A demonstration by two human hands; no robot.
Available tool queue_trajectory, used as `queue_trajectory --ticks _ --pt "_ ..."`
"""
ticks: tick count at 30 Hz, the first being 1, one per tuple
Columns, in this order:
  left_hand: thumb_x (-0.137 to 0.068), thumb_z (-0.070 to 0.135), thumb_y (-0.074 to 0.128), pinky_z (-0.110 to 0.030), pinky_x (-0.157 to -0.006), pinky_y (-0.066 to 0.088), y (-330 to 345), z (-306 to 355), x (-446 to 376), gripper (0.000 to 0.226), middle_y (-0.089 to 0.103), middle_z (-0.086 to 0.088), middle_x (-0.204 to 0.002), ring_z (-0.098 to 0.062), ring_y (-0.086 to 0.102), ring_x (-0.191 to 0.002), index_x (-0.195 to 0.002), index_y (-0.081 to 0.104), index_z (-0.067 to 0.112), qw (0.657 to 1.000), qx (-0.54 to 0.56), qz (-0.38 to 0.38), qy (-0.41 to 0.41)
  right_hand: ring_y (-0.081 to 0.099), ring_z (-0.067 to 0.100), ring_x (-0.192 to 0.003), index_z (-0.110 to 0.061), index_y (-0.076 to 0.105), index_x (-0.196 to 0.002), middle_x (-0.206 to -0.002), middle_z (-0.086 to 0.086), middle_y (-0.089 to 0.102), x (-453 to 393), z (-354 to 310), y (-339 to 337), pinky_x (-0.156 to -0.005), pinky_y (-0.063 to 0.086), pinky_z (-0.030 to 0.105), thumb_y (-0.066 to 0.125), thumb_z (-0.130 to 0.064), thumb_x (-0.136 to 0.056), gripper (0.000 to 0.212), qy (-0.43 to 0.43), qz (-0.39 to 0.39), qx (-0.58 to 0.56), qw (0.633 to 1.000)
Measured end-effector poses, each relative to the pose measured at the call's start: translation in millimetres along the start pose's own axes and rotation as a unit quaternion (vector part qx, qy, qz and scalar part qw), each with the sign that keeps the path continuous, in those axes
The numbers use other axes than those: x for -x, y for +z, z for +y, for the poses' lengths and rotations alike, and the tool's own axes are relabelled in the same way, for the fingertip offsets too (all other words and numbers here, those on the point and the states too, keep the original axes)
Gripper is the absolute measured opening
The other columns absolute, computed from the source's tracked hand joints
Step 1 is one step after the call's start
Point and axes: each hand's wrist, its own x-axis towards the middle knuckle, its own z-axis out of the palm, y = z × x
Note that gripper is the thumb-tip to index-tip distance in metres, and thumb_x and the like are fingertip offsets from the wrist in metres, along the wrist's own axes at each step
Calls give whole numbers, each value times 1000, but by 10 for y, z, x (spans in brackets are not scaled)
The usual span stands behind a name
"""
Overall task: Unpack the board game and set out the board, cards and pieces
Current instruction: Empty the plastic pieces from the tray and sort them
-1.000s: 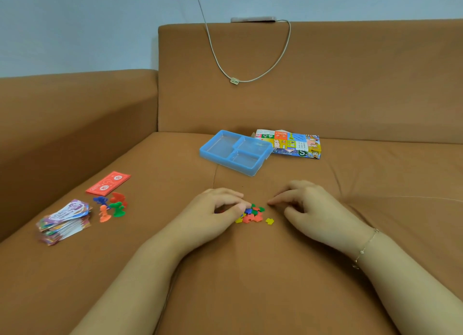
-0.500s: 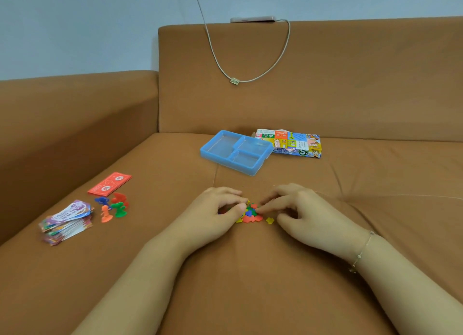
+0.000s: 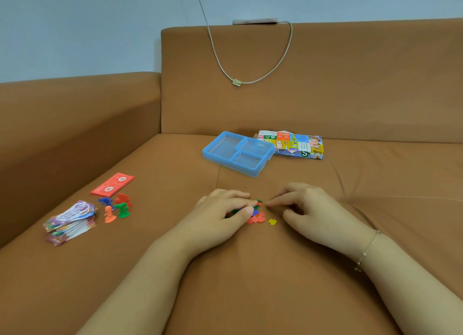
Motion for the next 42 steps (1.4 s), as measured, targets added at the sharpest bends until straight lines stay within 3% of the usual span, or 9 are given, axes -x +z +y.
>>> queue_trajectory --ticks 3,6,10,15,20,25,31,37,42 --pt "-101 43 29 -22 -106 12 4 28 -18 37 35 29 -142 9 18 -133 -133 47 46 999 -42 -18 6 47 -4 -101 -37 71 -105 -107 -24 57 9 -34 3 -79 29 1 52 -6 -83 43 -22 -16 -13 1000" --pt "-101 40 35 -24 -110 22 -6 1 2 33 46 27 -135 10 30 -128 -127 55 42 999 43 23 8 47 -8 -97 -36 74 -100 -107 -24 57 13 -21 -6 -76 28 0 52 -6 -83 41 -14 -12 -20 1000" --pt "-98 30 46 -12 -95 35 -56 -19 40 26 59 22 -119 12 46 -114 -111 69 31 987 132 95 -8 45 -5 -104 -38 72 -105 -109 -25 56 16 -25 -11 -81 30 5 51 -6 -82 45 -18 -7 -22 1000" --pt "-95 29 51 -15 -97 37 -67 -8 46 25 59 24 -113 8 48 -111 -95 76 32 988 126 77 -47 36 -2 -118 -35 63 -122 -122 -18 50 -54 -10 40 -98 24 6 44 -11 -92 43 -11 -30 -19 999" --pt "-96 35 47 -6 -95 27 -64 30 50 27 57 25 -117 8 40 -116 -105 73 33 993 97 53 -42 32 4 -125 -32 57 -129 -133 -12 47 -95 19 73 -98 20 12 39 -13 -96 42 12 -50 -3 999" --pt "-98 33 44 -5 -94 27 -59 31 52 28 57 25 -118 8 40 -116 -108 71 35 995 87 48 -28 38 1 -119 -34 68 -115 -124 -16 51 29 -44 11 -96 24 6 43 -8 -91 43 -10 -22 -34 999" --pt "-90 16 53 -15 -85 43 -103 0 63 30 61 21 -108 7 54 -102 -86 77 32 984 133 102 -51 36 -2 -118 -40 70 -108 -120 -23 51 86 -84 14 -94 21 1 42 0 -85 53 -24 -38 -27 999" --pt "-92 19 53 -16 -96 39 -79 21 45 27 60 22 -113 7 49 -110 -96 74 35 991 110 67 -36 36 0 -117 -39 65 -115 -117 -25 50 79 -56 3 -99 30 16 44 -8 -90 45 -1 -21 11 1000" --pt "-96 21 47 0 -89 27 -60 14 14 29 55 25 -118 5 40 -115 -109 69 36 996 72 42 -24 37 0 -117 -37 69 -110 -120 -21 52 74 -22 -16 -98 30 14 43 -8 -86 46 9 -6 8 1000"
